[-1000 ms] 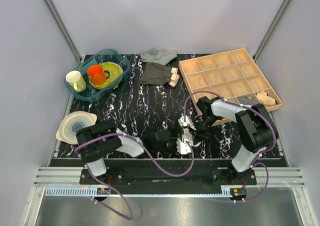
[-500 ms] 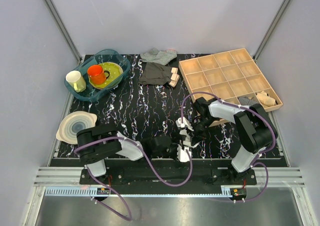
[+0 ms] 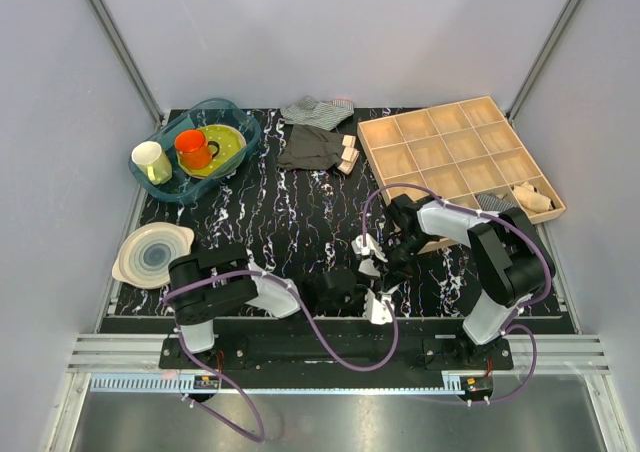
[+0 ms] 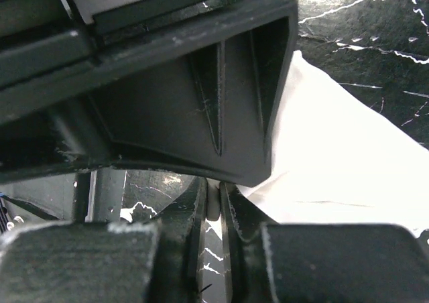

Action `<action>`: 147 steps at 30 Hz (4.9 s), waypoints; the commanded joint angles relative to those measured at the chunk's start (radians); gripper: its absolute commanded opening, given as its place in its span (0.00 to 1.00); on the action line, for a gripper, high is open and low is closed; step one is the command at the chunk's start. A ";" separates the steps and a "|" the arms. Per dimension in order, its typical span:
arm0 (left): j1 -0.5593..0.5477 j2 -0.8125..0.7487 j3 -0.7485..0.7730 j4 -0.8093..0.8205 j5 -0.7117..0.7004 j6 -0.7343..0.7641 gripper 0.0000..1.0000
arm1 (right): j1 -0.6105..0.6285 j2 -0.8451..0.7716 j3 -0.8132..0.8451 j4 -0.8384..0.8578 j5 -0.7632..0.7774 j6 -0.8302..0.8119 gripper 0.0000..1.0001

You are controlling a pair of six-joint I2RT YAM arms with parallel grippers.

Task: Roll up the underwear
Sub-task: Roll the underwear to the center of the board.

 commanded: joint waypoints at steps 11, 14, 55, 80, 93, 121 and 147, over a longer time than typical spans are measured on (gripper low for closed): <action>0.053 0.082 0.181 -0.562 0.028 -0.208 0.10 | -0.078 -0.151 0.056 0.027 0.002 0.097 0.46; 0.065 0.095 0.227 -0.644 0.038 -0.273 0.08 | -0.127 -0.203 0.067 0.024 0.018 0.123 0.50; 0.384 0.225 0.394 -1.084 0.386 -0.892 0.00 | -0.357 -0.513 -0.158 -0.022 -0.284 -0.338 1.00; 0.450 0.512 0.755 -1.387 0.527 -0.747 0.04 | 0.081 -0.333 -0.290 0.544 0.193 -0.130 0.56; 0.470 0.533 0.786 -1.370 0.564 -0.747 0.09 | 0.121 -0.300 -0.290 0.602 0.269 -0.099 0.55; 0.582 -0.151 0.206 -0.646 0.483 -0.859 0.49 | 0.141 -0.138 -0.108 0.246 0.236 -0.228 0.05; 0.249 -0.272 -0.161 0.074 0.234 -0.449 0.56 | 0.104 -0.049 0.060 -0.005 0.133 -0.200 0.02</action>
